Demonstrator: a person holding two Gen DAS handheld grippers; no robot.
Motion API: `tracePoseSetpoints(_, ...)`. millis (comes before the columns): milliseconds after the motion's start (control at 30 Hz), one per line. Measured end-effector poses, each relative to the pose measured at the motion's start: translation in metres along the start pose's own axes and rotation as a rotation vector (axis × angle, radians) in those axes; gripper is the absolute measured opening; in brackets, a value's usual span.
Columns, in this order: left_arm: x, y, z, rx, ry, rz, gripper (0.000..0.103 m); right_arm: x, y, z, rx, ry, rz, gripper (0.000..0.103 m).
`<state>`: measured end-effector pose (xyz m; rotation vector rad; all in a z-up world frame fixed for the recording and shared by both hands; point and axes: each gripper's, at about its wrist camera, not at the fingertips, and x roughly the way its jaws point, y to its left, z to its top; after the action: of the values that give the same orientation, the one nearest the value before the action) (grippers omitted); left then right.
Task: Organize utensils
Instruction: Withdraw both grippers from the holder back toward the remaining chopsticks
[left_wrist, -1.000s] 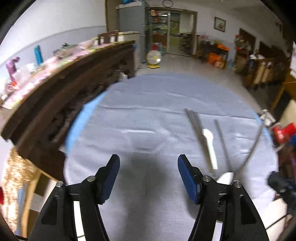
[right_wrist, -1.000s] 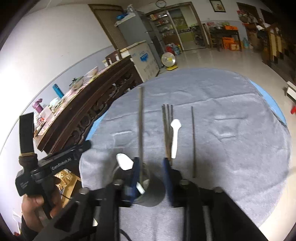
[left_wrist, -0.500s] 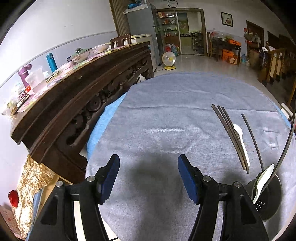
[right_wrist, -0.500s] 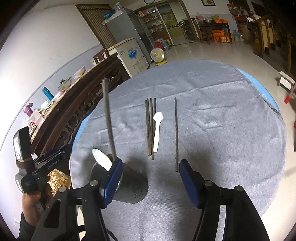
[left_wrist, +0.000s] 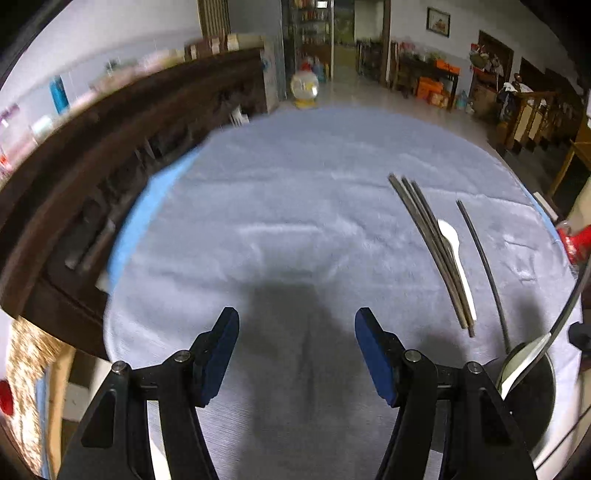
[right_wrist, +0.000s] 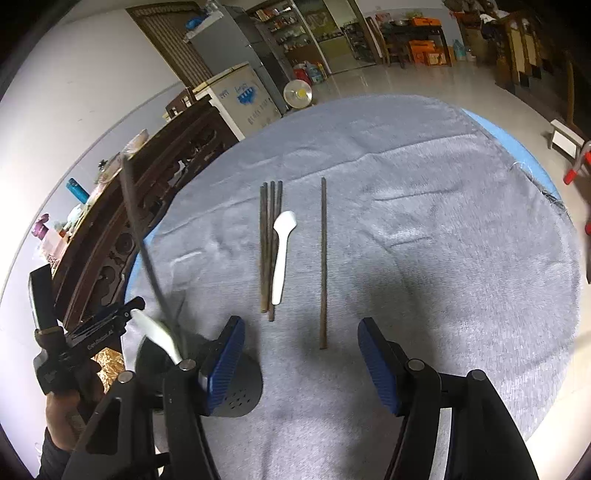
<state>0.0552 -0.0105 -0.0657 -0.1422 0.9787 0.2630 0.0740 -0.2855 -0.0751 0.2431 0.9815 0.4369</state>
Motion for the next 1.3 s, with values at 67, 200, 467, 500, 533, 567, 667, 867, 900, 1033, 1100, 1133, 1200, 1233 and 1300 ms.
tracePoseSetpoints(67, 0.011, 0.002, 0.003, -0.027, 0.049, -0.028, 0.066, 0.005, -0.004, 0.003, 0.005, 0.013, -0.003, 0.067)
tracePoseSetpoints(200, 0.028, 0.008, 0.005, -0.076, 0.114, -0.075, 0.066, 0.015, -0.009, 0.007, 0.012, 0.031, -0.006, 0.067)
tracePoseSetpoints(467, 0.047, 0.007, 0.008, -0.081, 0.127, -0.056, 0.066, 0.036, -0.013, 0.015, 0.015, 0.063, -0.010, 0.067)
tracePoseSetpoints(500, 0.049, 0.007, 0.008, -0.078, 0.125, -0.050, 0.066, 0.038, -0.014, 0.017, 0.015, 0.067, -0.011, 0.067)
tracePoseSetpoints(533, 0.049, 0.007, 0.009, -0.077, 0.126, -0.048, 0.066, 0.041, -0.014, 0.018, 0.017, 0.070, -0.011, 0.067)
tracePoseSetpoints(567, 0.051, 0.007, 0.010, -0.076, 0.126, -0.048, 0.066, 0.043, -0.014, 0.019, 0.017, 0.073, -0.010, 0.067)
tracePoseSetpoints(667, 0.055, 0.007, 0.012, -0.073, 0.125, -0.042, 0.066, 0.048, -0.013, 0.021, 0.013, 0.081, -0.014, 0.067)
tracePoseSetpoints(867, 0.055, 0.007, 0.012, -0.061, 0.103, -0.020, 0.066, 0.055, -0.012, 0.024, 0.010, 0.089, -0.016, 0.067)
tracePoseSetpoints(900, 0.055, 0.006, 0.011, -0.056, 0.100, -0.017, 0.066, 0.055, -0.011, 0.024, 0.009, 0.089, -0.016, 0.067)
tracePoseSetpoints(1033, 0.056, 0.006, 0.011, -0.045, 0.090, -0.008, 0.066, 0.055, -0.009, 0.024, 0.005, 0.088, -0.020, 0.067)
tracePoseSetpoints(1100, 0.056, 0.005, 0.011, -0.039, 0.087, -0.005, 0.066, 0.055, -0.009, 0.024, 0.004, 0.089, -0.023, 0.067)
tracePoseSetpoints(1133, 0.056, 0.005, 0.011, -0.038, 0.086, -0.005, 0.066, 0.055, -0.010, 0.025, 0.004, 0.091, -0.024, 0.067)
tracePoseSetpoints(1200, 0.057, 0.005, 0.011, -0.037, 0.090, -0.006, 0.066, 0.057, -0.010, 0.026, 0.001, 0.096, -0.027, 0.067)
tracePoseSetpoints(1233, 0.058, 0.006, 0.012, -0.037, 0.095, -0.008, 0.066, 0.058, -0.010, 0.027, -0.004, 0.102, -0.029, 0.067)
tracePoseSetpoints(1300, 0.061, 0.007, 0.013, -0.043, 0.104, -0.016, 0.066, 0.063, -0.010, 0.033, -0.014, 0.123, -0.031, 0.067)
